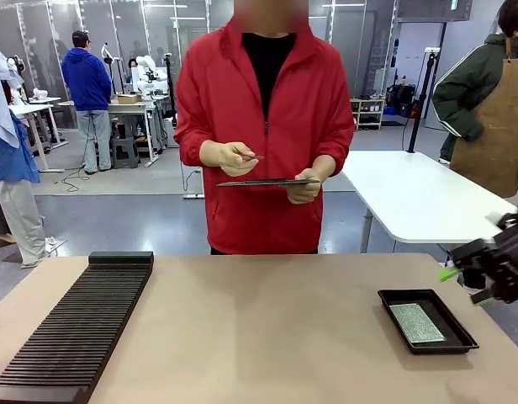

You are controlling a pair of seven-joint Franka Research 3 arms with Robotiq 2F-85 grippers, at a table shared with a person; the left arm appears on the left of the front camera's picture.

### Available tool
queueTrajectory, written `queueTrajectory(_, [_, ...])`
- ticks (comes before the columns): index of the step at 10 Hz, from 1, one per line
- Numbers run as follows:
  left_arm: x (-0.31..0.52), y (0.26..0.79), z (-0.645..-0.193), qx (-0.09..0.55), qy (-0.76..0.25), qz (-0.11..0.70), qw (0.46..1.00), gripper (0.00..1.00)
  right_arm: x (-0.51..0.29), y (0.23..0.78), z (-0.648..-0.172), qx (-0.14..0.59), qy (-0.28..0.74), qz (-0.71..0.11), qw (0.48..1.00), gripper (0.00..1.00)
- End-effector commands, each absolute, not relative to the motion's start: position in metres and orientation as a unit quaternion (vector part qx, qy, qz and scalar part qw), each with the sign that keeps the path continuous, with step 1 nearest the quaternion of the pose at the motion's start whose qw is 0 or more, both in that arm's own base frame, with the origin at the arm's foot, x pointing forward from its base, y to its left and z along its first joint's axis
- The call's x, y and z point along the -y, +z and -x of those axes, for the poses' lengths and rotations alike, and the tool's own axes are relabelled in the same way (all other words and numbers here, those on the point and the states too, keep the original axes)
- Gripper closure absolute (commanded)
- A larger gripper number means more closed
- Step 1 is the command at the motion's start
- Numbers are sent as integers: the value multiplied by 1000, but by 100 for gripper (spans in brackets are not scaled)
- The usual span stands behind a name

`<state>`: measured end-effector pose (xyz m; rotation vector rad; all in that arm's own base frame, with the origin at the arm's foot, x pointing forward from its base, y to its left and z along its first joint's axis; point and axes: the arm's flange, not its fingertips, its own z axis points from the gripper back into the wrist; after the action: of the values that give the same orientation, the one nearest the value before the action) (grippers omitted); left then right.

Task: Inspect the PCB.
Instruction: Place the Blank PCB in the ESD tray.

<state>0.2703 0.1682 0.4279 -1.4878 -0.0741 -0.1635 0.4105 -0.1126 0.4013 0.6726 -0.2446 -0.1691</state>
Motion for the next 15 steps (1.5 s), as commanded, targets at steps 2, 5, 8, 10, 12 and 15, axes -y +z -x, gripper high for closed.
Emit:
queueTrajectory(2, [-170,430,-271,34,-73,675,734,0,176,443,-340,67,-122,-475,869,0])
queueTrajectory(5, [-170,430,-271,34,-73,675,734,0,226,451,-283,44,-138,-578,803,0])
queueTrajectory(8, [-170,430,-271,34,-73,675,734,0,246,440,-253,5,-131,-648,751,0])
queueTrajectory(10, [-170,430,-271,34,-73,675,734,0,251,435,-243,17,-110,-675,730,0])
queueTrajectory(12, [-170,430,-271,34,-73,675,734,0,251,429,-248,22,-110,-695,710,0])
queueTrajectory(15, [-170,430,-271,34,-73,675,734,0,243,432,-240,9,-121,-671,731,0])
